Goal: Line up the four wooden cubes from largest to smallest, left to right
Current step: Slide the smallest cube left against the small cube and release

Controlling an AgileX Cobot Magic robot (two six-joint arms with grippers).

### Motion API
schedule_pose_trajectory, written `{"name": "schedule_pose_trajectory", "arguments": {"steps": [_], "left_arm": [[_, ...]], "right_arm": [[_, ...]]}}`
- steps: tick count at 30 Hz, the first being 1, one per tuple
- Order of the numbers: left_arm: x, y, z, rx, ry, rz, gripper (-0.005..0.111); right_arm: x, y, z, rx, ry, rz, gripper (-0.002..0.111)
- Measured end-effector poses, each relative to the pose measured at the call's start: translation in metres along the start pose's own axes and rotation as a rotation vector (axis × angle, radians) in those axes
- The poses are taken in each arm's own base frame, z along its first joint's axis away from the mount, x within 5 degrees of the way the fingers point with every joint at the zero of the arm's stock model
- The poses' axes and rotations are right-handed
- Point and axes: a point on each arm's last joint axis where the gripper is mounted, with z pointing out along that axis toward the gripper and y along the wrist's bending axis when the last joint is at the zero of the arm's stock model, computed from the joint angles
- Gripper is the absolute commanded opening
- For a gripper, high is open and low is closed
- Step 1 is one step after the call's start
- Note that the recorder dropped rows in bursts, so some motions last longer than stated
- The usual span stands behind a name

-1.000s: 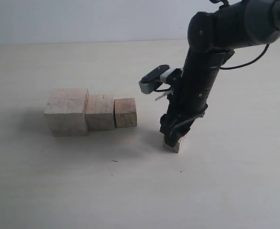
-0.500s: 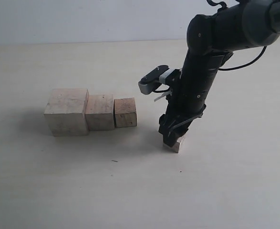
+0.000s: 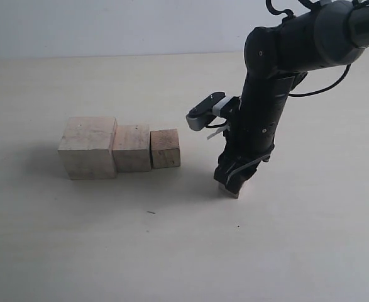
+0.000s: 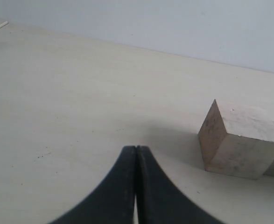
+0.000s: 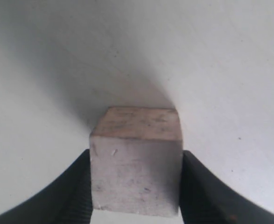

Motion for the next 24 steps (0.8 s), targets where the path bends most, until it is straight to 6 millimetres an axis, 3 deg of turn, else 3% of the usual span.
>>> {"name": "schedule_pose_trajectory", "arguments": {"steps": [1, 6, 16, 24], "left_arm": [[0.0, 0.0, 0.0, 0.0, 0.0, 0.0, 0.0], [0.0, 0.0, 0.0, 0.0, 0.0, 0.0, 0.0], [0.0, 0.0, 0.0, 0.0, 0.0, 0.0, 0.0], [0.0, 0.0, 0.0, 0.0, 0.0, 0.0, 0.0]], "right_arm": [[0.0, 0.0, 0.0, 0.002, 0.001, 0.0, 0.0], [-0.001, -0.007, 0.0, 0.078, -0.005, -0.047, 0.0], [-0.032, -0.015, 0.004, 0.209, -0.24, -0.644, 0.0], [-0.056, -0.015, 0.01, 0.116, -0.31, -0.612, 0.0]]}}
